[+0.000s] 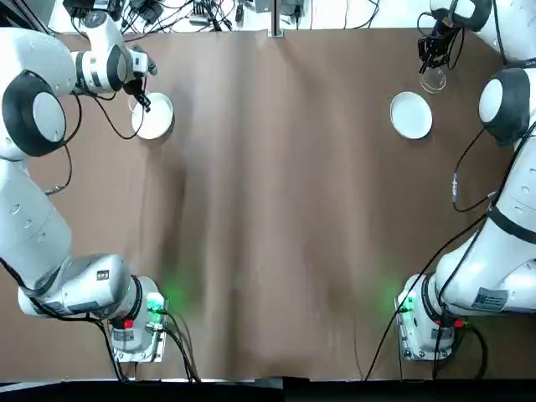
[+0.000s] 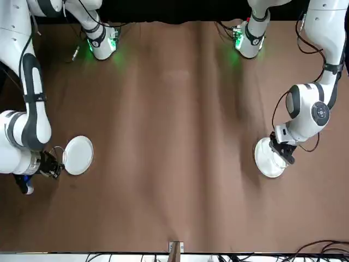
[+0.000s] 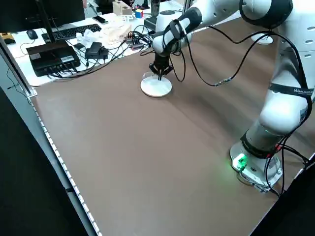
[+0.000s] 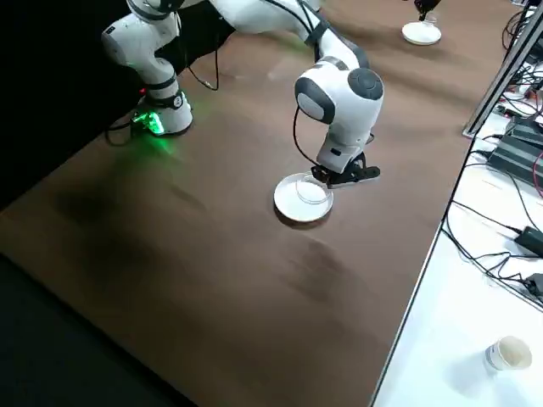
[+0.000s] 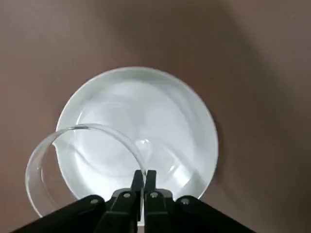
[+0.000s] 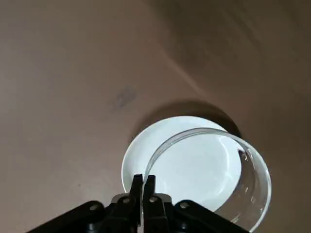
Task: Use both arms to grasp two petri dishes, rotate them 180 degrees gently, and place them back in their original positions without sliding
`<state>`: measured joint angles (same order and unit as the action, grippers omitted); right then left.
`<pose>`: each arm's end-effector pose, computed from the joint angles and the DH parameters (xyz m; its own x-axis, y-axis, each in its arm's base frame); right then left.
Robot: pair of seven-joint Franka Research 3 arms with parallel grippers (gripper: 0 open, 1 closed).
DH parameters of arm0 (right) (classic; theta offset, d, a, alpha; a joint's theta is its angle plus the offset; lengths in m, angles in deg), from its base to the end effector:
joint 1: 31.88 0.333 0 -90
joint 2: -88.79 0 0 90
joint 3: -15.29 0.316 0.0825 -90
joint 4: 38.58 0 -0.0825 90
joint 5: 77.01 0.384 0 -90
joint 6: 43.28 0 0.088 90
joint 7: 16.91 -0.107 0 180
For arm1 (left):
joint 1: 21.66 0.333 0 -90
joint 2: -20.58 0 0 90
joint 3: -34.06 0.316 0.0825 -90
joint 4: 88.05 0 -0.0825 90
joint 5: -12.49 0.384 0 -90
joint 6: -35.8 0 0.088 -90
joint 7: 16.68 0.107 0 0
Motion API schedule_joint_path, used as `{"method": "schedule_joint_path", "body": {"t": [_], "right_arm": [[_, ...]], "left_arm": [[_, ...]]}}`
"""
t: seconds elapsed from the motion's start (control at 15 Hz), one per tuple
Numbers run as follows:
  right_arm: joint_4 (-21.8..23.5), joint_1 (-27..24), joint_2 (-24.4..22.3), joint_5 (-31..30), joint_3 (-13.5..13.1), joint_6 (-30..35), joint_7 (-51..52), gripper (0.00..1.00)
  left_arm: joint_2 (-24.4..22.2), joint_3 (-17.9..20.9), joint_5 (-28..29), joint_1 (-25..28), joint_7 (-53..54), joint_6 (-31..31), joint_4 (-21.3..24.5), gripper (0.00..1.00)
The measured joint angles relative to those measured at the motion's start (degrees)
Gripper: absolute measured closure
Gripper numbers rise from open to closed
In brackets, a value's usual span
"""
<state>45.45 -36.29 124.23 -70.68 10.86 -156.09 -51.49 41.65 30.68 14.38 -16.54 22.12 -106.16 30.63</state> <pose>0.6946 -0.0917 0.3101 0.6941 -0.7092 -0.1236 -0.7125 -0.7013 0.0227 0.5935 0.0186 0.2553 0.7844 -0.6195 0.0306 -0.6190 -0.7850 -0.0248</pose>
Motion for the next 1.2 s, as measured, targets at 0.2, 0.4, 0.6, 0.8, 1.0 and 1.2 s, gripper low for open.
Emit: {"method": "schedule_joint_path", "body": {"t": [0.2,0.4,0.6,0.8,1.0,1.2], "right_arm": [[-1.89,-0.15,-0.01,0.02,0.03,5.4,2.06,0.96],[-4.4,-0.13,-0.38,0.03,0.23,10.12,5.55,0.96],[-5.36,-0.06,-1.66,0.03,0.46,13.44,12.71,0.96],[-5.47,0.07,-3.39,0.03,0.57,16.73,23.13,0.96],[-5.47,0.1,-4.58,0.03,0.58,19.31,33.74,0.96],[-5.47,0.2,-4.98,0.01,0.7,19.97,40.6,0.96]], "left_arm": [[0.03,0.0,0.0,-2.03,-15.61,0.6,-0.54,0.96],[0.28,0.0,0.0,-4.07,-33.41,1.22,-0.53,0.96],[0.36,-0.01,0.0,-6.09,-53.09,1.62,-1.06,0.96],[1.5,0.13,0.0,-6.37,-69.39,1.7,-3.46,0.96],[3.57,0.78,0.0,-5.43,-82.68,1.71,-6.55,0.96],[6.8,0.92,0.0,-2.23,-97.38,1.72,-10.7,0.96]]}}
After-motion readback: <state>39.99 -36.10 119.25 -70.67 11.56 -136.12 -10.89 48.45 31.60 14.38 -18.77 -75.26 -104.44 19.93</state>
